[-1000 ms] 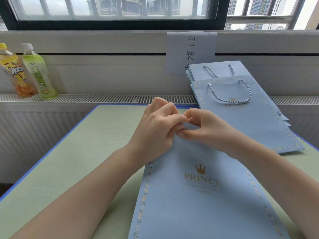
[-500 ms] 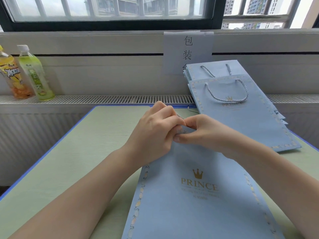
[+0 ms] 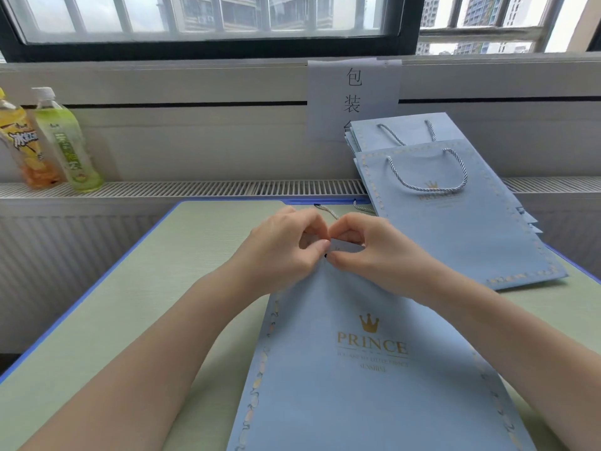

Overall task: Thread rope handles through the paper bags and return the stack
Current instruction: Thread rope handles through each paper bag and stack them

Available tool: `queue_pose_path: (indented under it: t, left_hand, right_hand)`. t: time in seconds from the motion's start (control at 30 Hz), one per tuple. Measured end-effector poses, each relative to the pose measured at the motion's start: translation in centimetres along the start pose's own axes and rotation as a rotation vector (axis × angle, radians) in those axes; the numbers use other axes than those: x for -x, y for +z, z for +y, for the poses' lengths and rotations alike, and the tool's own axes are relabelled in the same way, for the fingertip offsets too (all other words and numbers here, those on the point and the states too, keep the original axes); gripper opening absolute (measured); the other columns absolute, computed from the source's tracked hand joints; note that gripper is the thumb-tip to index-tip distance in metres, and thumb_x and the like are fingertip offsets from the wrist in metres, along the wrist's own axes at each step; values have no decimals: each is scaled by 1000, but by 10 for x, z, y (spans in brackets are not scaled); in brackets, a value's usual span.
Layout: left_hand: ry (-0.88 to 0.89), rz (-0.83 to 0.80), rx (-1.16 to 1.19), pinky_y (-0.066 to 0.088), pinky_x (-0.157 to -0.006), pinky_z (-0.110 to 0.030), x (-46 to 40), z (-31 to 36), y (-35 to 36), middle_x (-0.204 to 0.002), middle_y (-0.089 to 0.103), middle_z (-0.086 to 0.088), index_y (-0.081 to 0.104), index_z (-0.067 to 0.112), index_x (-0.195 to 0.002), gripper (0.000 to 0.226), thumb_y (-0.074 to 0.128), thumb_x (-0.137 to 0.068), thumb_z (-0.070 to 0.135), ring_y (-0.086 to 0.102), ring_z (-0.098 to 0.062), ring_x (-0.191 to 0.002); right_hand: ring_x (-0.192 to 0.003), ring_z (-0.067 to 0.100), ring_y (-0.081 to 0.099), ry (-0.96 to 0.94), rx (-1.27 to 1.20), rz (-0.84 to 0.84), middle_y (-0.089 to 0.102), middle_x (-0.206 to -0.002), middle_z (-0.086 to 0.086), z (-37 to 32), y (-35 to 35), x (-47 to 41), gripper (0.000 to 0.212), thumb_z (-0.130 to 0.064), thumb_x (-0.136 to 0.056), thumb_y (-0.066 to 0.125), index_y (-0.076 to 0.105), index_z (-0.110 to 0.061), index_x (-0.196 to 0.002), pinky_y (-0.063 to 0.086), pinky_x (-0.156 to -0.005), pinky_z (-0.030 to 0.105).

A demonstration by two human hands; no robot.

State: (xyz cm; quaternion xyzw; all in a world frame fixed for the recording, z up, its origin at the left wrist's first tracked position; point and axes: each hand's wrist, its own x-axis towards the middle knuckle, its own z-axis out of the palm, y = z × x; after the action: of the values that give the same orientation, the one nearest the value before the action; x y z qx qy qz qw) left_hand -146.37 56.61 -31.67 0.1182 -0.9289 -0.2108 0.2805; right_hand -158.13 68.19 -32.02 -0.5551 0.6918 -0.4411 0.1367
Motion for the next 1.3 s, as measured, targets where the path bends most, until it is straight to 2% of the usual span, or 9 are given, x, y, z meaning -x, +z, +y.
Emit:
queue_pose_path:
  t: [0.1, 0.2, 0.37, 0.53, 0.67, 0.87, 1.07, 1.17, 1.3]
  left_hand:
    - [-44, -50, -6, 43, -89, -39, -2, -1, -3, -89, 56, 13, 56, 26, -97, 16, 65, -85, 20, 50, -12, -95]
    - [-57, -81, -51, 43, -87, -37, -3, -5, -3, -94, 59, 9, 60, 23, -107, 22, 64, -85, 26, 50, -12, -97]
    - [-130, -257, 300, 40, -62, -20, -3, 0, -14, -84, 62, -10, 64, 7, -93, 7, 65, -86, 9, 51, -8, -70]
    - [-281, -393, 388, 42, -61, -16, -2, -6, -13, -72, 63, 6, 63, 17, -86, 9, 71, -81, 15, 55, -3, -63]
    - [-378, -377, 428, 41, -61, -22, -3, -8, -17, -74, 63, 1, 61, 16, -78, 14, 67, -66, 21, 56, -13, -65]
    - [-489, -286, 371, 35, -58, -26, -6, -17, -29, -75, 57, 1, 55, 16, -74, 16, 56, -61, 25, 52, -16, -66]
    - [-509, -318, 281, 28, -59, -29, -5, -22, -36, -80, 54, -3, 55, 16, -75, 19, 55, -59, 27, 44, -17, -72]
    - [-520, -344, 244, 26, -59, -29, -4, -24, -36, -81, 50, -4, 56, 17, -76, 21, 53, -61, 31, 39, -18, -73]
    - [-526, -384, 266, 32, -68, -31, -3, -26, -38, -83, 54, -3, 57, 17, -79, 21, 56, -64, 31, 47, -18, -74]
  right_hand:
    - [-74, 4, 57, -22, 57, 71, 63, -82, -8, 3, -1, 0, 24, -16, -82, 68, 51, -22, -98, 46, -68, 23]
    - [-72, -2, 49, -126, 285, 123, 61, -83, -9, 2, -2, 1, 28, -20, -83, 69, 47, -24, -101, 36, -63, 13]
    - [-76, -4, 44, -218, 421, 151, 55, -79, -12, -2, -3, 2, 30, -26, -82, 71, 51, -21, -104, 36, -68, 15]
    - [-78, 1, 44, -205, 462, 22, 53, -84, -12, 1, -2, 3, 32, -33, -84, 67, 51, -22, -109, 39, -73, 25]
    - [-84, 6, 44, -186, 500, -4, 49, -90, -13, 0, -9, 3, 31, -43, -87, 58, 53, -23, -110, 37, -77, 23]
    - [-91, 6, 37, -184, 654, 36, 45, -105, -11, -2, -23, 3, 27, -36, -91, 57, 53, -26, -116, 29, -79, 23]
    - [-94, 22, 51, -171, 717, 48, 51, -107, -1, 0, -23, 3, 13, -28, -94, 52, 57, -17, -98, 43, -79, 36]
    - [-95, 23, 49, -213, 796, 84, 54, -101, 1, 3, -21, 2, 12, -25, -97, 46, 53, -14, -96, 39, -78, 33]
    - [-73, 28, 48, -332, 769, 201, 55, -78, 2, 0, -17, 2, 9, -17, -96, 45, 45, -14, -88, 30, -63, 33]
